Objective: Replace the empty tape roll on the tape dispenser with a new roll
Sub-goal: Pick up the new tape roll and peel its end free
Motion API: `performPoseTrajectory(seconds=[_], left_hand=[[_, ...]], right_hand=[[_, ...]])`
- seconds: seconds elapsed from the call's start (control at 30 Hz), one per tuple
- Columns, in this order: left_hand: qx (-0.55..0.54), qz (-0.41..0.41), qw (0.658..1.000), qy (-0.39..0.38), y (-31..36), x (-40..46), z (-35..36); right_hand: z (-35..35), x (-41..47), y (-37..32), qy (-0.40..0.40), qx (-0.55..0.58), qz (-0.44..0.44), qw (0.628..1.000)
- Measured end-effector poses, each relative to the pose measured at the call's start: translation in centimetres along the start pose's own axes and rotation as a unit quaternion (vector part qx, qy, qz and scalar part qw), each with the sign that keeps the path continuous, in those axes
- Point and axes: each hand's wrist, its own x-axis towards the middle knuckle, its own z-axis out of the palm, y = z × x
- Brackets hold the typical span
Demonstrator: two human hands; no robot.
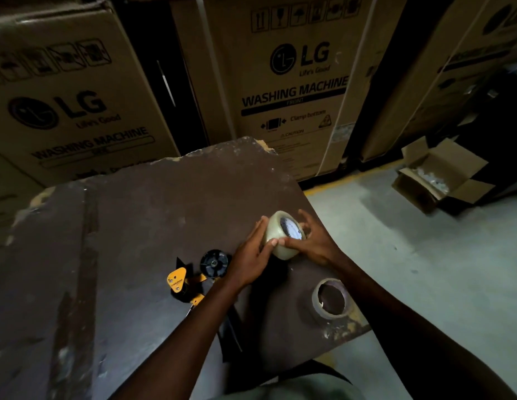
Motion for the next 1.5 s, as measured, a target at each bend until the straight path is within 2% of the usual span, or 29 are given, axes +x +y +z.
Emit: performPoseTrajectory(seconds=[0.2,0.33,0.47,0.57,0.7,0.8,0.97,1.17,1.33,1.5], left_hand=[[0.004,0.068,0.996,0.049,1.2,-2.4,-2.7],[0.015,0.084,0.995,0.043,1.9,-4.0,-4.5],[0.000,0.076,0.997,0.028,2.5,-5.5,-5.7],[-0.052,0.071,0.995,0.043,2.5,-5.9,-6.7],[-0.141,0.043,0.988,0.045,3.3,-6.5,-8.1],[-0.178,0.034,0.982,0.059,3.7,-6.7,-9.0],[-0.225,0.025,0.972,0.067,4.8,-7.2,-10.3],[-0.282,0.011,0.956,0.085,5.6,-7.6,-11.8],[-0.298,-0.008,0.951,0.082,6.4,-7.3,-12.7],[-0.300,-0.021,0.951,0.063,7.4,-7.3,-13.2]], right_hand=[[2.2,-2.8,-3.6,-0.059,0.233,0.089,0.967],[3.5,-3.5,-4.8,-0.121,0.282,0.107,0.946],[4.5,-4.1,-6.8,-0.179,0.352,0.167,0.904],[4.8,-4.7,-8.2,-0.215,0.312,0.204,0.903],[4.4,-5.4,-9.6,-0.268,0.264,0.201,0.905],[3.9,-6.1,-10.6,-0.285,0.217,0.170,0.918],[3.5,-6.9,-11.3,-0.305,0.217,0.093,0.923],[3.9,-7.1,-12.6,-0.316,0.221,0.026,0.922],[3.3,-7.4,-13.5,-0.329,0.197,0.007,0.923],[3.4,-6.6,-13.7,-0.269,0.212,-0.034,0.939]])
